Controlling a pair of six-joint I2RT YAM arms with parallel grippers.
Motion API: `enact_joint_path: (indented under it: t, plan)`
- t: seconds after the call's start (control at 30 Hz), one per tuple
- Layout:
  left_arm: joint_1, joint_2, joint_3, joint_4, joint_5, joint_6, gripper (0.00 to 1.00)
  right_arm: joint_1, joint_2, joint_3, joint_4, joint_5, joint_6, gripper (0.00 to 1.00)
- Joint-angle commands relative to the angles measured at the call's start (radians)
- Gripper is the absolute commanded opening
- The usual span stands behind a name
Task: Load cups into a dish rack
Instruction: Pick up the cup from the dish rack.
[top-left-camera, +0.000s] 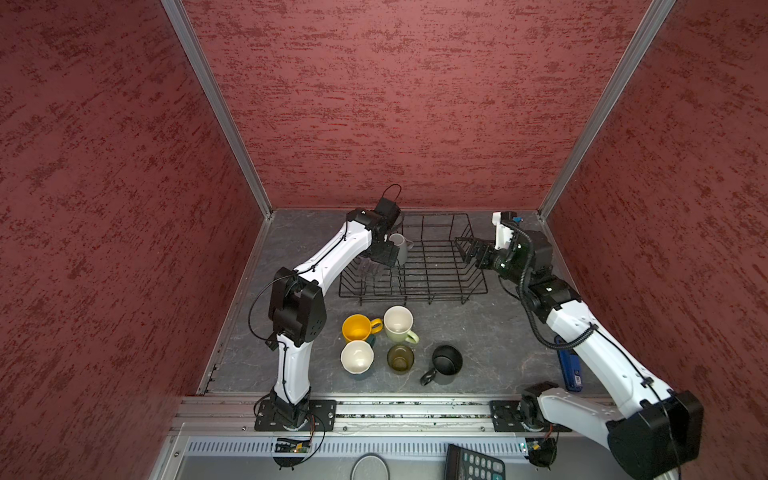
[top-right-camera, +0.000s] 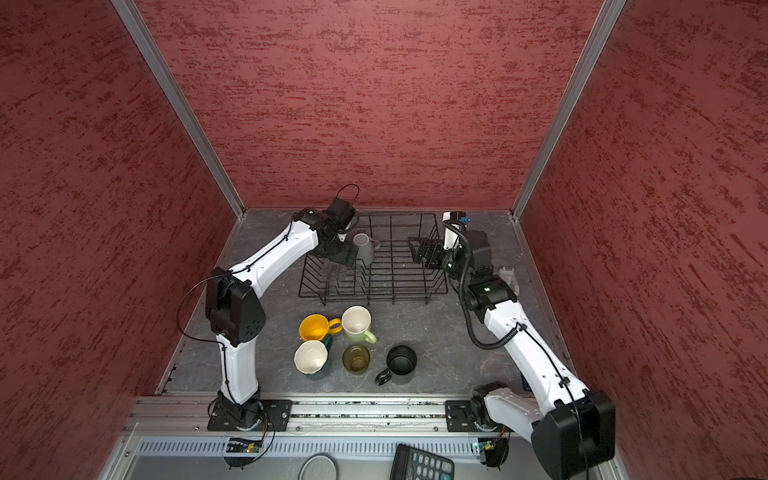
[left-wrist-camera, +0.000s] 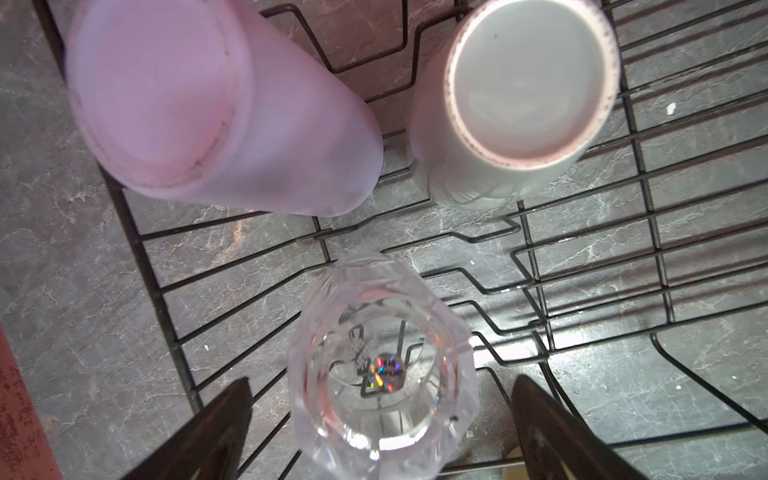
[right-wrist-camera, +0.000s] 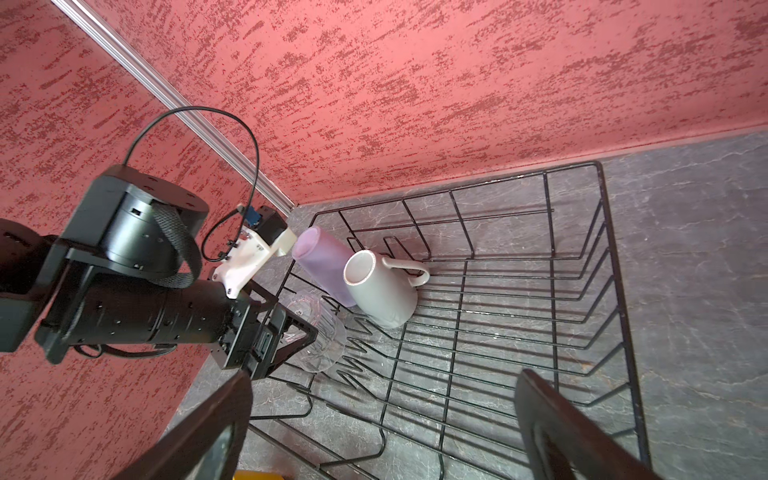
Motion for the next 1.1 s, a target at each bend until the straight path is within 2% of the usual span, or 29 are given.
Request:
enact_joint_path:
  t: [0.0, 0.33, 0.47, 0.6, 0.87, 0.9, 0.97, 1.07]
  plan:
    - [0.009, 0.023, 0.032, -0.013, 0.016, -0.029, 0.94, -0.010, -0.020, -0.010, -0.005, 0.016, -0.009, 0.99]
    - [0.026, 0.061, 0.034, -0.019, 0.031, -0.028, 0.85, -0.013, -0.024, -0.015, -0.009, 0.020, -0.011, 0.99]
    - [0.035, 0.071, 0.032, -0.023, 0.032, -0.030, 0.78, -0.015, -0.024, -0.015, -0.010, 0.022, -0.014, 0.99]
    - [0.040, 0.068, 0.031, -0.020, 0.028, -0.032, 0.62, -0.017, -0.023, -0.014, -0.010, 0.023, -0.012, 0.99]
    - [0.042, 0.052, 0.027, -0.034, 0.009, -0.029, 0.43, -0.018, -0.020, -0.012, -0.008, 0.017, -0.012, 0.99]
    - [0.043, 0.047, 0.026, -0.037, 0.003, -0.029, 0.38, -0.018, -0.020, -0.013, -0.008, 0.018, -0.010, 0.99]
    - [0.045, 0.040, 0.024, -0.043, 0.002, -0.025, 0.20, -0.017, -0.020, -0.013, -0.007, 0.016, -0.009, 0.99]
    - [0.049, 0.024, 0.024, -0.050, -0.004, -0.025, 0.16, -0.018, -0.020, -0.014, -0.006, 0.014, -0.007, 0.99]
